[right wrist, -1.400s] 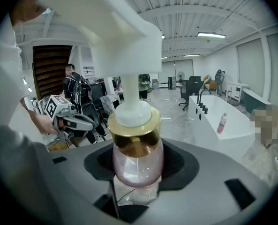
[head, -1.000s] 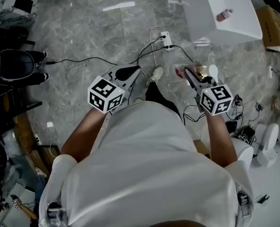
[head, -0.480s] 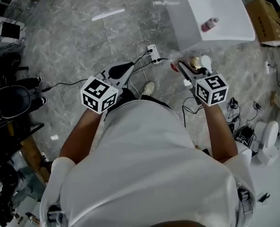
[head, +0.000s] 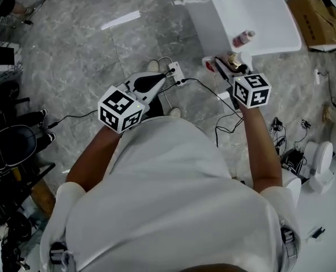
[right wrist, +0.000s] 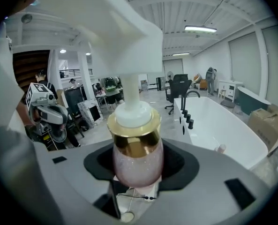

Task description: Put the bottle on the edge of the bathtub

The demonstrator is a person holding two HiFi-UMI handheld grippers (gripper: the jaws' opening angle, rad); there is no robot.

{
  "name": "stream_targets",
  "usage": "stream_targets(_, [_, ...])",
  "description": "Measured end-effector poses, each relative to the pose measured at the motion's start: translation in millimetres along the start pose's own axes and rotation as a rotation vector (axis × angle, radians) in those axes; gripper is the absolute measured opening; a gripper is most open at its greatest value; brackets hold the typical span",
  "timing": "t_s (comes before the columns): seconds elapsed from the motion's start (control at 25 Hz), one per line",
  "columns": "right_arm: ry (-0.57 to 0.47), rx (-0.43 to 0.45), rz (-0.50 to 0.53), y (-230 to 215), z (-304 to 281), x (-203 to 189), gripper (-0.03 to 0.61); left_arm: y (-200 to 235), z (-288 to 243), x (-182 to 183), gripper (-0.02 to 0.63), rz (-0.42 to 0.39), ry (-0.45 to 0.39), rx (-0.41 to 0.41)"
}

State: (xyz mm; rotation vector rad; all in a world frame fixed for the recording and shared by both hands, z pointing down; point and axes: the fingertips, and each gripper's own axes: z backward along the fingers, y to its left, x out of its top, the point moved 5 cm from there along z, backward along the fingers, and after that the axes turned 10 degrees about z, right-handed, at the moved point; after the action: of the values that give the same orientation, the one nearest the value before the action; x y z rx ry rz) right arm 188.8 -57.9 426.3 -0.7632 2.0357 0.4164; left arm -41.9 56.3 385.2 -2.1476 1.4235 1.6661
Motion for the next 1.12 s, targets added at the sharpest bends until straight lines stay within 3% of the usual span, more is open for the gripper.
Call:
stream_targets(0.52, [0.041, -0.19, -0.094, -154, -147, 37, 0.224, 147, -98, 126, 0.02, -0.081, 0.132, -0.168])
stream_targets(0.72, [0.041, -0.239, -0.095, -190, -171, 34, 0.224, 161, -98, 133, 0.02, -0.1, 0.168, -0.188])
stream_targets(0.92, [0.085, -0.307, -0.116, -252, -231, 26, 0.224, 219, -115, 144, 0.02, -0.041, 0.212, -0.19])
stream_targets(1.12, [0.132, -0.363, -0.127, -297, -268, 5, 0.224, 245, -121, 140, 0.02, -0.032, 0.242, -0.188])
